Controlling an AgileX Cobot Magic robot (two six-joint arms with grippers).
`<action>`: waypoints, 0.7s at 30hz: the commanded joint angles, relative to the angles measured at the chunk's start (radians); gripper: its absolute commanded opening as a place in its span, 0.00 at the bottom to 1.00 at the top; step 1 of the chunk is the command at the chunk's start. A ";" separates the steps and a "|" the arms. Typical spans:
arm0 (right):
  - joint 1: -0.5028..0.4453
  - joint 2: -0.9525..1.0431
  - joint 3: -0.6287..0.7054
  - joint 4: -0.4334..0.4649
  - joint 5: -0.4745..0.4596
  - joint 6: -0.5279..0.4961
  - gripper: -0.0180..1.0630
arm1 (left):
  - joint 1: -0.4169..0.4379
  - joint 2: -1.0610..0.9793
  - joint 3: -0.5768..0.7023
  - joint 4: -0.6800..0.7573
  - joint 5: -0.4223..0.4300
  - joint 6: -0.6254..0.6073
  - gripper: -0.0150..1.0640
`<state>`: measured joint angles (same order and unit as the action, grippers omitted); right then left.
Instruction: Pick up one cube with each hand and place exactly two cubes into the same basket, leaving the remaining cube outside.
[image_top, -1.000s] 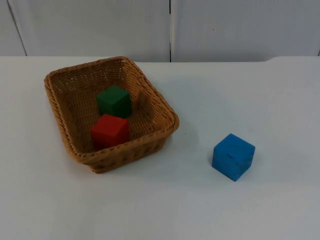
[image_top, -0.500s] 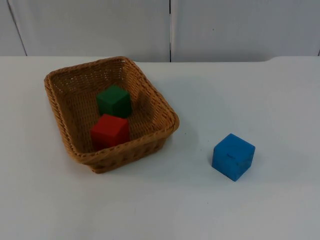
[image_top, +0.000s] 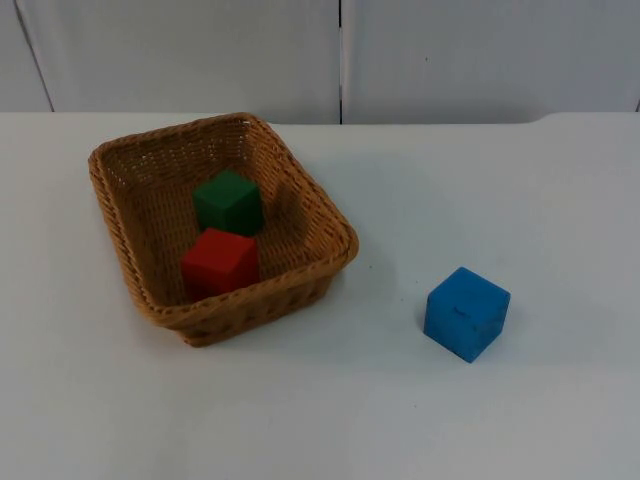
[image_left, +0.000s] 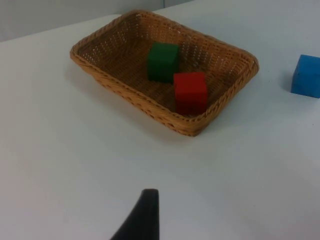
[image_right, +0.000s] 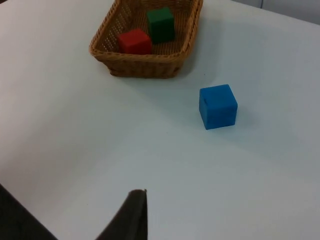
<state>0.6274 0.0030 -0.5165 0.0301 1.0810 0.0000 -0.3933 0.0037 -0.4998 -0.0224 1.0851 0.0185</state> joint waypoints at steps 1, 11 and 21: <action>-0.029 -0.003 0.002 -0.001 -0.003 -0.016 0.99 | 0.000 -0.004 0.004 0.004 -0.010 0.003 0.90; -0.191 -0.003 0.002 -0.001 -0.003 -0.016 0.99 | 0.000 -0.004 0.004 0.004 -0.010 0.003 0.90; -0.381 -0.003 0.002 -0.001 -0.003 -0.016 0.99 | 0.000 -0.004 0.004 0.006 -0.010 0.003 0.90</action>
<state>0.2568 0.0030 -0.5165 0.0301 1.0814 0.0000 -0.3933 0.0037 -0.4998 -0.0224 1.0851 0.0185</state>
